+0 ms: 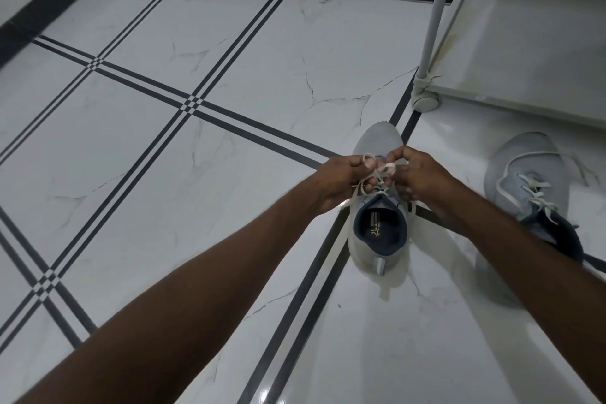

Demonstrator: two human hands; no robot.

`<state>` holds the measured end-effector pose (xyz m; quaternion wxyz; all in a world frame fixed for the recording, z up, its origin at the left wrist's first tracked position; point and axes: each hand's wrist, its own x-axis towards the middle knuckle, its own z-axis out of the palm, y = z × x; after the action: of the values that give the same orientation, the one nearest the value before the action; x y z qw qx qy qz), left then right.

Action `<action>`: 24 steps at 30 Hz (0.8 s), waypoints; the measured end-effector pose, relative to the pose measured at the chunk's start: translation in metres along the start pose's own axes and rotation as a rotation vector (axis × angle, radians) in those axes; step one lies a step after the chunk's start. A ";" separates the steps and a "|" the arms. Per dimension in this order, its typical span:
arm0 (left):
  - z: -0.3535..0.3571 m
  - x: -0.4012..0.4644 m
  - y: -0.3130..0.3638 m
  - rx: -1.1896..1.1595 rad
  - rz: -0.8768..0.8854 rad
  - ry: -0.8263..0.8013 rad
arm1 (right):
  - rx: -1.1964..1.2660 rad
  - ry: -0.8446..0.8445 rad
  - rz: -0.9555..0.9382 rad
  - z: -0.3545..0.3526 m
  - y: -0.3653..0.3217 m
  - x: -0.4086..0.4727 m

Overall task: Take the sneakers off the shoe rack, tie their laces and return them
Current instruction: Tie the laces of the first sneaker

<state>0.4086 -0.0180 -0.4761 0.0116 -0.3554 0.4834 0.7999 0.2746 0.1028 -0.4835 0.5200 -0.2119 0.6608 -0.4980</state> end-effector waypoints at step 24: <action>0.027 -0.009 -0.009 1.245 0.757 0.423 | -0.128 0.000 0.143 -0.008 -0.005 0.003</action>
<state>0.4033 0.0108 -0.4697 -0.1585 -0.2390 0.9265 0.2436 0.2647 0.1019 -0.4805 0.5396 -0.1971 0.7047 -0.4165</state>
